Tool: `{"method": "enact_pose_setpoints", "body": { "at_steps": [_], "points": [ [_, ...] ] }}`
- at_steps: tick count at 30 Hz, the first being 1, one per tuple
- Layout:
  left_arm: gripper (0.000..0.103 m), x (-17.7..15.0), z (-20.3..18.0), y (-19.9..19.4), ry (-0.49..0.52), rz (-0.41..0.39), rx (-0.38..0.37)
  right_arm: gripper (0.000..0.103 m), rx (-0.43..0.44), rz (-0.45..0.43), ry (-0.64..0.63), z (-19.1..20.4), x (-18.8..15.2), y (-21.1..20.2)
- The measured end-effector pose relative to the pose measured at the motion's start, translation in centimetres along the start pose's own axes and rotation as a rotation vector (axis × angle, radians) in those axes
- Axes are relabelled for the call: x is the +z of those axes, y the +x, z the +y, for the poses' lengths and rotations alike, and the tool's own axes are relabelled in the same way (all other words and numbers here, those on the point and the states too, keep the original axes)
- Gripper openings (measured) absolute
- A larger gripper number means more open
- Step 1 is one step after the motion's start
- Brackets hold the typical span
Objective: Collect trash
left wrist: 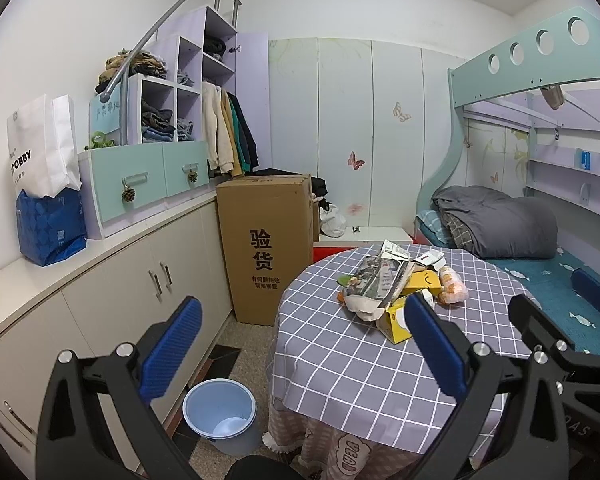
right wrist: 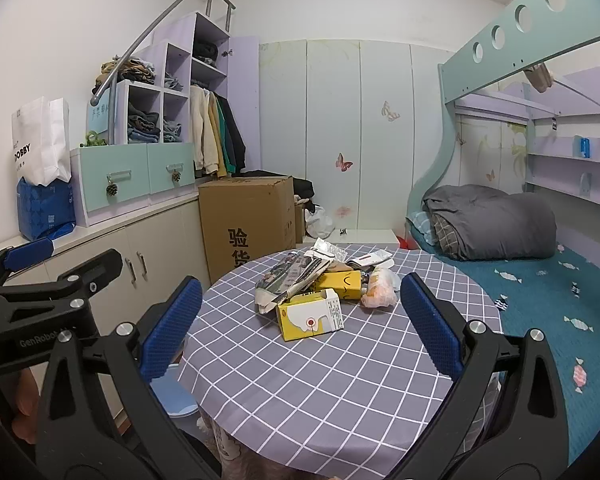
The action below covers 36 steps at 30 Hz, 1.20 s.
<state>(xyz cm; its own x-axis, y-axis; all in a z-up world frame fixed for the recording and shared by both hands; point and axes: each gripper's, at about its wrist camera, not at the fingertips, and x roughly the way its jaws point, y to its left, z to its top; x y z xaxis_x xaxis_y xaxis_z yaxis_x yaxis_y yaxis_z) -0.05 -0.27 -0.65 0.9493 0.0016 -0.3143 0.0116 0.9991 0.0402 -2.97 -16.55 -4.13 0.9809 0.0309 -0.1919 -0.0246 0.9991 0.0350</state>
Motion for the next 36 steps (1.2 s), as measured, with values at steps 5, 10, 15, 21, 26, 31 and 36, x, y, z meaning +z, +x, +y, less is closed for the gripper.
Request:
{"method": "enact_pose_setpoints", "body": {
  "at_steps": [5,10,15,21,26,31,36],
  "points": [
    [0.099,-0.26,-0.05,0.15,0.005,0.004,-0.003,0.097,0.001,0.002,0.002,-0.04,-0.03,-0.01],
    [0.099,-0.35,-0.08,0.16,0.006,0.004,-0.002,0.097,0.002,0.005,0.006,-0.05,-0.24,0.02],
    [0.099,-0.41,-0.06,0.17,0.006,0.004,-0.004,0.097,0.003,0.008,0.012,-0.11,-0.61,-0.1],
    [0.099,-0.51,-0.19,0.17,0.007,0.008,-0.003,0.097,0.004,0.011,0.012,-0.2,-0.52,-0.06],
    [0.099,-0.5,-0.22,0.22,0.007,0.008,-0.002,0.097,0.007,0.015,0.019,-0.46,-0.36,-0.08],
    [0.099,-0.52,-0.22,0.22,0.008,0.01,-0.003,0.097,0.006,0.016,0.019,-0.38,-0.36,-0.05],
    [0.099,-0.59,-0.28,0.24,0.009,0.01,-0.002,0.097,0.006,0.017,0.02,-0.38,-0.4,-0.06]
  ]
}}
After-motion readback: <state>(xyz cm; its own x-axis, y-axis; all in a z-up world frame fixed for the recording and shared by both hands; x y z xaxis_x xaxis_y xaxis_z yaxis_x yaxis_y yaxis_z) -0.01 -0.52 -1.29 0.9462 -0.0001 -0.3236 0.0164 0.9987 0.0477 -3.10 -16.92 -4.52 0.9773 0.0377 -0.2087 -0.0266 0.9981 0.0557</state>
